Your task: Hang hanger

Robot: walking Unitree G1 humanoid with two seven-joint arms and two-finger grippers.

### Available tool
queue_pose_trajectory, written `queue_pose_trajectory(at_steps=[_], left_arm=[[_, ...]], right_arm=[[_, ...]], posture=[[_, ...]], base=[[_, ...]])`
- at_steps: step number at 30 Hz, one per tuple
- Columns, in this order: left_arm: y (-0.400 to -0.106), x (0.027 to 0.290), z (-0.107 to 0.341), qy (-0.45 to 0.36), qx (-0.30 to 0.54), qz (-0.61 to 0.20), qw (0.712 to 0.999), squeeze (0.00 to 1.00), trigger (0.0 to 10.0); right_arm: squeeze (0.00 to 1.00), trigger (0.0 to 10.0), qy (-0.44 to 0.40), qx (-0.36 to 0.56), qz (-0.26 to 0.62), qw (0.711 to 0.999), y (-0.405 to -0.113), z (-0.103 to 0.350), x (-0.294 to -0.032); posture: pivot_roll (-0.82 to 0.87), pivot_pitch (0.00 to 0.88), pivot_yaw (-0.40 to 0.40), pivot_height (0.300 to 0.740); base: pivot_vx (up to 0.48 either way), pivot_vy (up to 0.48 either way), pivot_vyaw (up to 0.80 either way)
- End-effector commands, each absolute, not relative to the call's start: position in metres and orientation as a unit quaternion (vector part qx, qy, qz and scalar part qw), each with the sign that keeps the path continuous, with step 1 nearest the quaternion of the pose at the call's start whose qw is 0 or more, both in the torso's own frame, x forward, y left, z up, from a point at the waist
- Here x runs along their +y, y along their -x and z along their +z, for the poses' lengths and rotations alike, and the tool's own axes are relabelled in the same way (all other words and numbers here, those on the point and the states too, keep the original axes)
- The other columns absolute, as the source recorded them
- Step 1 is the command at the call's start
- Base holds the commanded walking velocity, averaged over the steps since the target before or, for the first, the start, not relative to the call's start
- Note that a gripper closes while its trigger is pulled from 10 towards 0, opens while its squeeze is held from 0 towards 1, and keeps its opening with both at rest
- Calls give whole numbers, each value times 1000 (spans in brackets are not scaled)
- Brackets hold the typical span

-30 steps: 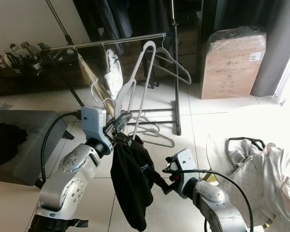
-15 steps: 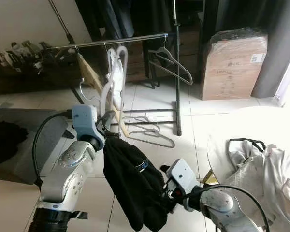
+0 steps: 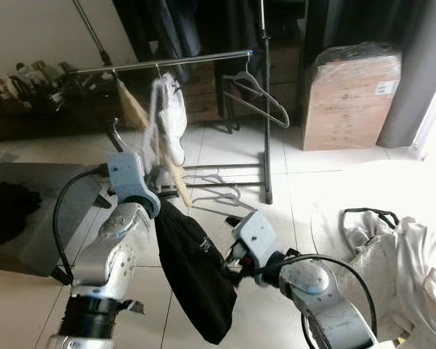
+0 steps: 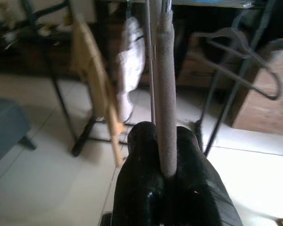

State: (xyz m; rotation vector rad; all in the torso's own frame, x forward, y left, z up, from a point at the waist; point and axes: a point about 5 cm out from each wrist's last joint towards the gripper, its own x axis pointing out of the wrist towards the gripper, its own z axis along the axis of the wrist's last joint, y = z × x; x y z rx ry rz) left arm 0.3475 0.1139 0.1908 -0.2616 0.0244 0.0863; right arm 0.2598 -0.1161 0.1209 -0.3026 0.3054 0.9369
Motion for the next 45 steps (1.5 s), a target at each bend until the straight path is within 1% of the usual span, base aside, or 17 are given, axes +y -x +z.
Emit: queue_pose_trajectory(at_steps=[1, 5, 7, 8, 10, 11, 12, 16, 17, 20, 24, 27, 31, 33, 36, 37, 45], left_arm=[[-350, 118, 198, 136, -2, 59, 989, 0, 0], [-359, 106, 206, 188, 1, 62, 980, 0, 0], [-361, 99, 210, 206, 1, 58, 977, 0, 0], [-363, 93, 214, 215, -4, 53, 975, 0, 0], [-364, 91, 216, 217, -6, 52, 975, 0, 0], [-365, 86, 223, 223, -15, 49, 973, 0, 0], [-365, 85, 224, 225, -17, 50, 973, 0, 0], [-367, 80, 232, 228, -30, 45, 972, 0, 0], [-368, 80, 232, 231, -31, 47, 971, 0, 0], [-369, 80, 233, 239, -31, 52, 969, 0, 0], [-371, 80, 238, 257, -34, 55, 964, 0, 0], [-372, 73, 241, 283, -24, 44, 958, 0, 0], [-368, 50, 248, 324, -10, -16, 946, 0, 0], [-367, 45, 251, 335, -9, -31, 942, 0, 0], [-365, 35, 259, 362, -4, -62, 930, 0, 0], [-364, 29, 267, 380, -5, -82, 922, 0, 0], [-361, 16, 280, 403, -1, -122, 907, 0, 0]], right_arm=[[0, 10000, 150, 161, 462, 859, -254, 117, -112], [0, 10000, 176, 168, 346, 906, -281, 113, -131], [0, 10000, 144, 160, 322, 922, -288, 120, -128], [0, 10000, 108, 140, 329, 928, -288, 131, -117], [0, 10000, 97, 131, 335, 928, -288, 135, -112], [0, 10000, 89, 136, 342, 925, -285, 140, -98], [0, 10000, 89, 140, 345, 924, -284, 140, -94], [0, 10000, 88, 133, 413, 897, -265, 146, -74], [0, 10000, 102, 128, 444, 881, -255, 149, -71], [0, 10000, 135, 135, 470, 862, -245, 148, -72], [0, 10000, 202, 171, 452, 852, -247, 143, -81], [0, 10000, 207, 173, 437, 858, -251, 144, -80], [0, 10000, 198, 159, 407, 878, -258, 149, -79], [0, 10000, 196, 159, 393, 884, -260, 149, -80], [0, 10000, 198, 162, 356, 899, -265, 149, -84], [0, 10000, 196, 166, 329, 909, -268, 148, -87], [0, 10000, 185, 194, 262, 927, -276, 133, -99]], posture=[[-179, 123, 151, 740], [-187, 121, 153, 740], [-189, 119, 153, 740], [-188, 121, 155, 740], [-188, 122, 155, 740], [-188, 121, 155, 740], [-187, 123, 156, 740], [-188, 127, 157, 740], [-195, 129, 159, 740], [-196, 129, 159, 740], [-198, 128, 157, 740], [-196, 125, 158, 740], [-192, 124, 162, 740], [-195, 125, 164, 740], [-196, 125, 165, 740], [-197, 125, 168, 740], [-201, 124, 174, 740]], base=[[0, 0, 0], [0, 0, 0], [0, 0, 0], [0, 0, 0], [0, 0, 0], [0, 0, 0], [0, 0, 0], [0, 0, 0], [0, 0, 0], [0, 0, 0], [0, 0, 0], [0, 0, 0], [0, 0, 0], [0, 0, 0], [0, 0, 0], [0, 0, 0], [0, 0, 0]])
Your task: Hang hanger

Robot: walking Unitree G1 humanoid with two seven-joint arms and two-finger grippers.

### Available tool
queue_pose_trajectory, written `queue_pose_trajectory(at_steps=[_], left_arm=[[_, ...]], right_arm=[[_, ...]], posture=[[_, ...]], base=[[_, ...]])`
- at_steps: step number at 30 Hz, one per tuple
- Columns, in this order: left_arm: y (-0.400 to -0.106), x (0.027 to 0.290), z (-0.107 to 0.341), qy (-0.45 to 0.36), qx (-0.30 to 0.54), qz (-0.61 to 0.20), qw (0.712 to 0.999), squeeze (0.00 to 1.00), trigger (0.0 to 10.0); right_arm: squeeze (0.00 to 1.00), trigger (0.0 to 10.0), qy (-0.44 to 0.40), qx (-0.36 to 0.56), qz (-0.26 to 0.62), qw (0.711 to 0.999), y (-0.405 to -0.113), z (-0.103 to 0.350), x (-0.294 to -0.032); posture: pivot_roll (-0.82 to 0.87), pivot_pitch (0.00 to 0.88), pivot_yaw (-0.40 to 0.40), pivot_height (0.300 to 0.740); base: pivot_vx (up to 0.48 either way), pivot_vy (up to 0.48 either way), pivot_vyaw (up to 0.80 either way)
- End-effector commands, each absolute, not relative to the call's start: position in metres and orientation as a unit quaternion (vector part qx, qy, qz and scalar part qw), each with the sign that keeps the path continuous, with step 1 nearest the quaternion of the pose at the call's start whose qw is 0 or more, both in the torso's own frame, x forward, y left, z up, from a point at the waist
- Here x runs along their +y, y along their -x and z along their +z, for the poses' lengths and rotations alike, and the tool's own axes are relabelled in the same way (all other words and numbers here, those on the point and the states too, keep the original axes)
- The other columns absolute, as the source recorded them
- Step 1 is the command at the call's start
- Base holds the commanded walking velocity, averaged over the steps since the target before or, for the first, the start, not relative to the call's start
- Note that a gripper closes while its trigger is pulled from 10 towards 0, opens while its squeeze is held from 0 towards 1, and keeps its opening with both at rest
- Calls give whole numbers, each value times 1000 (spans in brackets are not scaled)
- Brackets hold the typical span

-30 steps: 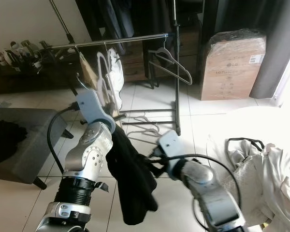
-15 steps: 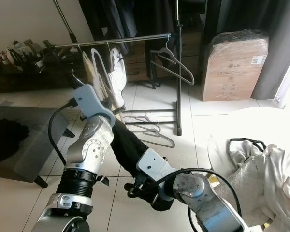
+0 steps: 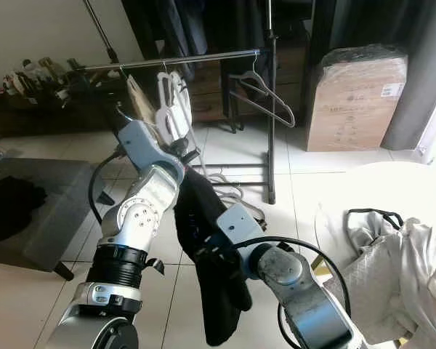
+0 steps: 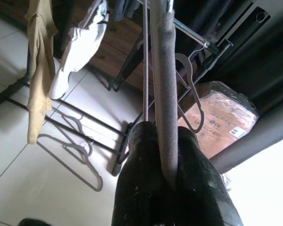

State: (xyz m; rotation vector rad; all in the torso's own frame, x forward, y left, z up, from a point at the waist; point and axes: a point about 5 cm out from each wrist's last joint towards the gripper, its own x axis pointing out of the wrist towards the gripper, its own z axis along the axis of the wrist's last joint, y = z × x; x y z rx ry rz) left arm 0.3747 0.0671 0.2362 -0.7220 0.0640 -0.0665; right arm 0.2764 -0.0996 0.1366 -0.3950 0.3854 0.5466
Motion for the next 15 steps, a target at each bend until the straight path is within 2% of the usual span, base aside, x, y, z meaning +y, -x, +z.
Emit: queue_pose_trajectory(at_steps=[1, 4, 10, 14, 15], left_arm=[[-361, 15, 281, 406, 1, -125, 905, 0, 0], [-360, 11, 282, 411, 4, -131, 902, 0, 0], [-358, 7, 285, 422, 13, -143, 895, 0, 0], [-357, 5, 286, 425, 15, -147, 893, 0, 0], [-357, 4, 286, 426, 15, -148, 893, 0, 0]], right_arm=[[0, 10000, 189, 199, 253, 928, -277, 131, -102], [0, 10000, 164, 219, 249, 929, -278, 122, -107], [0, 10000, 179, 227, 211, 934, -286, 111, -119], [0, 10000, 132, 231, 207, 942, -291, 101, -120], [0, 9098, 118, 226, 208, 944, -292, 101, -120]], posture=[[-205, 122, 175, 740], [-210, 121, 176, 740], [-208, 123, 179, 740], [-207, 122, 182, 740], [-203, 121, 182, 740]], base=[[0, 0, 0], [0, 0, 0], [0, 0, 0], [0, 0, 0], [0, 0, 0]])
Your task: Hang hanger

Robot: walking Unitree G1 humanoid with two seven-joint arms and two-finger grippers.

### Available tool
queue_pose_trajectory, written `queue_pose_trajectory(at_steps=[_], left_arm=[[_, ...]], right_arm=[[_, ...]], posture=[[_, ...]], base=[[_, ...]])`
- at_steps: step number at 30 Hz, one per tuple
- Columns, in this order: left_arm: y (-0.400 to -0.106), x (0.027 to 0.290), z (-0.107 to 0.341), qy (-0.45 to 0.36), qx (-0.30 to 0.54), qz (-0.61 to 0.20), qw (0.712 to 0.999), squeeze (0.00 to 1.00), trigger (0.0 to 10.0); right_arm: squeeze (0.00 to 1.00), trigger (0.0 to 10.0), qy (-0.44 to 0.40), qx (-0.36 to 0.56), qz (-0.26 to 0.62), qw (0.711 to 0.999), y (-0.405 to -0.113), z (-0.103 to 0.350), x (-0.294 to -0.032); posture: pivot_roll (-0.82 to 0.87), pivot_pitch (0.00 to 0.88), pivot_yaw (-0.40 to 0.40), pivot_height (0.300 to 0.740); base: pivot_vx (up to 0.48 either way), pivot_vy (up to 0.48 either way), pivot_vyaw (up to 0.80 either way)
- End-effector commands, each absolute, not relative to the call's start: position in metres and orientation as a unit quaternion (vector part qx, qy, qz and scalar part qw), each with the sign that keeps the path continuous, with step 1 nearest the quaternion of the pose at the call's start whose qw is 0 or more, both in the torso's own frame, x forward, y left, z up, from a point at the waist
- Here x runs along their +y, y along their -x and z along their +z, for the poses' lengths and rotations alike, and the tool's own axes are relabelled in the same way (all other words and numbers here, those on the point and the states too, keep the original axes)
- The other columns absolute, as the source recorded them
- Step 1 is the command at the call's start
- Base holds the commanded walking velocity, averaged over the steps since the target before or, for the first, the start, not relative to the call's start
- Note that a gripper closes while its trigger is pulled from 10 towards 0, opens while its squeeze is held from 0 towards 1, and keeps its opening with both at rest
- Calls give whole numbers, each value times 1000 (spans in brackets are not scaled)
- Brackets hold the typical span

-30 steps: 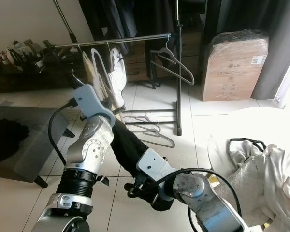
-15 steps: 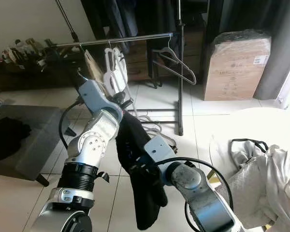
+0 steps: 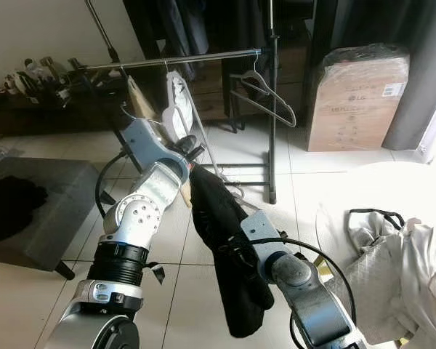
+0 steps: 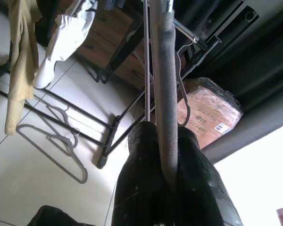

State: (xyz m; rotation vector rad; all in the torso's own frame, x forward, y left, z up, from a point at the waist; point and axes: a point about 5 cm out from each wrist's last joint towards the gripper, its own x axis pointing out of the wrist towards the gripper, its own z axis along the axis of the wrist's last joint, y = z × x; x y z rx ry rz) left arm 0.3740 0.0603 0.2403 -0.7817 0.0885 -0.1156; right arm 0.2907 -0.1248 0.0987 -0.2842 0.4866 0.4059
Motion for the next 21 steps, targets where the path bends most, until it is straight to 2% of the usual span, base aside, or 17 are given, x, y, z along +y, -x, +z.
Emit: queue_pose_trajectory(at_steps=[1, 2, 12, 21], left_arm=[[-357, 4, 286, 426, 15, -149, 892, 0, 0], [-357, 4, 287, 426, 15, -149, 892, 0, 0], [-357, 5, 286, 426, 18, -151, 892, 0, 0], [-357, 6, 287, 424, 17, -151, 893, 0, 0]], right_arm=[[0, 5216, 110, 224, 207, 946, -293, 101, -120], [0, 0, 83, 217, 205, 951, -294, 102, -119], [0, 0, 59, 202, 197, 958, -297, 105, -126], [0, 0, 61, 203, 216, 953, -296, 101, -121]], posture=[[-203, 121, 182, 740], [-202, 122, 182, 740], [-201, 121, 181, 740], [-190, 117, 179, 740]], base=[[0, 0, 0], [0, 0, 0], [0, 0, 0], [0, 0, 0]])
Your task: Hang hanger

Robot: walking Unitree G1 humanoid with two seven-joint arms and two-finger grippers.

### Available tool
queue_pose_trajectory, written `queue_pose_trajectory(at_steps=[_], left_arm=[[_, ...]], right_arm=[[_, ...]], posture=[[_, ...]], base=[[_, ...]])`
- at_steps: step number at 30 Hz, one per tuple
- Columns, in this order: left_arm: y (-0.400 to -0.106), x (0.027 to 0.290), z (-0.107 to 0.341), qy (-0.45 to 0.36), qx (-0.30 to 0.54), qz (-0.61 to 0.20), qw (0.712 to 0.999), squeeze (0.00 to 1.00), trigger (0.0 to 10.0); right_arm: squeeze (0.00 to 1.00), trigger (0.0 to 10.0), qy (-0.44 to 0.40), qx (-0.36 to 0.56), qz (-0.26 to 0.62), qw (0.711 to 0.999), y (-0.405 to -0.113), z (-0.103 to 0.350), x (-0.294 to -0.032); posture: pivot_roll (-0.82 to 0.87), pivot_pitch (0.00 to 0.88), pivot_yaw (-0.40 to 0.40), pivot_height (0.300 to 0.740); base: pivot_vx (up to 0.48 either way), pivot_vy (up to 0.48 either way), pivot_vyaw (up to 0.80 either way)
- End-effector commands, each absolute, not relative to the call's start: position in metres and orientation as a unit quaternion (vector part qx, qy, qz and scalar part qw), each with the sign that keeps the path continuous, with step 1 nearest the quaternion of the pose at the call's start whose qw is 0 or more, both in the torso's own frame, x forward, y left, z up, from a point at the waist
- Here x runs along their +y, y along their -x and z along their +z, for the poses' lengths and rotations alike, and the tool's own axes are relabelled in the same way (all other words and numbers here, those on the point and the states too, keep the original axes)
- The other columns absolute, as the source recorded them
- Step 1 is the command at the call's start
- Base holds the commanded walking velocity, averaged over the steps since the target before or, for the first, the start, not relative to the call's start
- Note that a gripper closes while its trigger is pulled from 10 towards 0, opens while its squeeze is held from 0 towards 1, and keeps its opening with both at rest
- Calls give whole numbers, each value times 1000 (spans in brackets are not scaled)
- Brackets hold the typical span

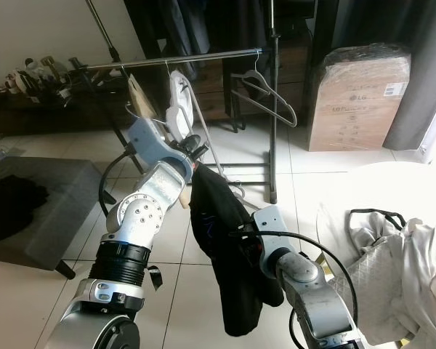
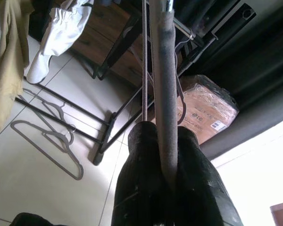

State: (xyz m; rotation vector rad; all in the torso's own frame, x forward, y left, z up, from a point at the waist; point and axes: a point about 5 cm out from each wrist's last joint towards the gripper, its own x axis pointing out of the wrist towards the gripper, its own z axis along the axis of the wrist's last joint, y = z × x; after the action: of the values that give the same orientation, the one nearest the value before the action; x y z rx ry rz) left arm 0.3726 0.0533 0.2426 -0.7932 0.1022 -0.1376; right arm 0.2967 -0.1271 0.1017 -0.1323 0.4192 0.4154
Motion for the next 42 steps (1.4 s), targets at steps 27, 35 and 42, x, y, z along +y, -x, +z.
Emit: queue_pose_trajectory(at_steps=[27, 35, 42], left_arm=[[-363, 21, 277, 400, 17, -105, 910, 0, 0], [-367, 32, 273, 373, 9, -84, 924, 0, 0], [-374, 50, 266, 337, 1, -49, 940, 0, 0]], right_arm=[[0, 0, 3, 177, 283, 943, -276, 114, -130], [0, 0, -54, 158, 313, 935, -260, 120, -143], [0, 0, -112, 111, 344, 926, -248, 136, -148]], posture=[[-190, 116, 167, 740], [-187, 121, 166, 740], [-189, 123, 167, 740]], base=[[0, 0, 0], [0, 0, 0], [0, 0, 0]])
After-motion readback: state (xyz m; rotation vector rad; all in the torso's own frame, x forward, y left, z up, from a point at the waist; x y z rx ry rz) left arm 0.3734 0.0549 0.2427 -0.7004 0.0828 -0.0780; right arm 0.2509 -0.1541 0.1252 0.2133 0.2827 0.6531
